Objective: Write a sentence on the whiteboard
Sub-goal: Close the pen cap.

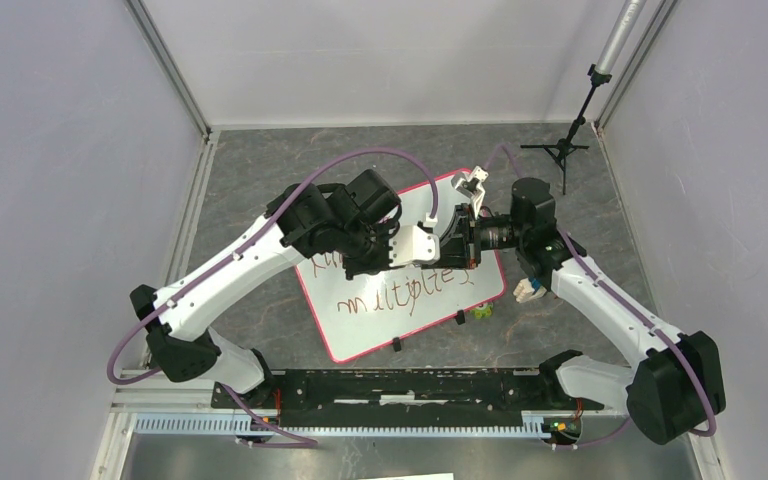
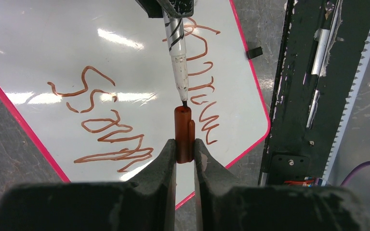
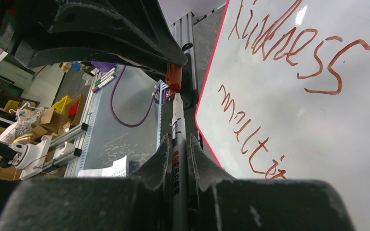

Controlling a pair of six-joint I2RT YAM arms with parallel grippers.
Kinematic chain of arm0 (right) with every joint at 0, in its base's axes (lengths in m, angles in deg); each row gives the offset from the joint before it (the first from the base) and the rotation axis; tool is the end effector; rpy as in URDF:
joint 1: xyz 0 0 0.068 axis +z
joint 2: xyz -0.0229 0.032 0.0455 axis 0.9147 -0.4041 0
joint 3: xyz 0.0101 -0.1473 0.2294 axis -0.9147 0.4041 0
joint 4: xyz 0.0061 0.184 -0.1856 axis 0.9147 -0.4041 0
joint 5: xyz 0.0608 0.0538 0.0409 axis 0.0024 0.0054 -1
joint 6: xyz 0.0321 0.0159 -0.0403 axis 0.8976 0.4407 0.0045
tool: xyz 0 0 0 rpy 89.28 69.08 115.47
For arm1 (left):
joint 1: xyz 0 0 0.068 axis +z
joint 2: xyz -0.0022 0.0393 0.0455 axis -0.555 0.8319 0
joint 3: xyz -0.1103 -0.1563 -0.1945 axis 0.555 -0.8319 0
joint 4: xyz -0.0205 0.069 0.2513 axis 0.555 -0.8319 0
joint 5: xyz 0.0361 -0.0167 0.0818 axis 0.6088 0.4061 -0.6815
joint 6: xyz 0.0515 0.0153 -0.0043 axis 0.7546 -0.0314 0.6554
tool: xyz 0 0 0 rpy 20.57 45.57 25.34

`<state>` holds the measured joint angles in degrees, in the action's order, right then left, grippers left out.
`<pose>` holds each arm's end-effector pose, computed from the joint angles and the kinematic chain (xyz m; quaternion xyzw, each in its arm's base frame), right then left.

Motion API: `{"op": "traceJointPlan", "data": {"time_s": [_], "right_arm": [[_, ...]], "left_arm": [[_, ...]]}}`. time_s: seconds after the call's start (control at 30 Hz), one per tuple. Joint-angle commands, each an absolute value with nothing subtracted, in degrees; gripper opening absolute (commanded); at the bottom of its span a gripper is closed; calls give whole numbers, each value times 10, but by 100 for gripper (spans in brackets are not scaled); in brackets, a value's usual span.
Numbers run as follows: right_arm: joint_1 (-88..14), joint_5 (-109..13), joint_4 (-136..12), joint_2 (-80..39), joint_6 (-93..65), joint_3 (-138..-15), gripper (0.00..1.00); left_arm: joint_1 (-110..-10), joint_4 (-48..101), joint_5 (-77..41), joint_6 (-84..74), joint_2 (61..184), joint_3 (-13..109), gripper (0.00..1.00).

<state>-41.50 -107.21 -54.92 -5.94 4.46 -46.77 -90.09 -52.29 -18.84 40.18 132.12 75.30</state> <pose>0.2132 0.1341 0.3055 -0.3388 0.6568 0.6114 0.2830 0.1447 -0.2263 0.3996 0.6962 0.6733 -0.1103 0.2234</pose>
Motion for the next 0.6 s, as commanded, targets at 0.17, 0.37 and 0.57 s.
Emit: {"op": "traceJointPlan", "data": {"time_s": [0.17,0.37,0.57], "right_arm": [[-411,-1072,-566,-60,15,-499,0],[-410,-1069,-567,-62,14,-499,0],[-406,-1068,-567,-66,13,-505,0]], "left_arm": [[-906,-513,-201,391,1314,744,2],[-906,-512,-195,386,1318,759,2],[-906,-515,-171,385,1330,768,2]]}}
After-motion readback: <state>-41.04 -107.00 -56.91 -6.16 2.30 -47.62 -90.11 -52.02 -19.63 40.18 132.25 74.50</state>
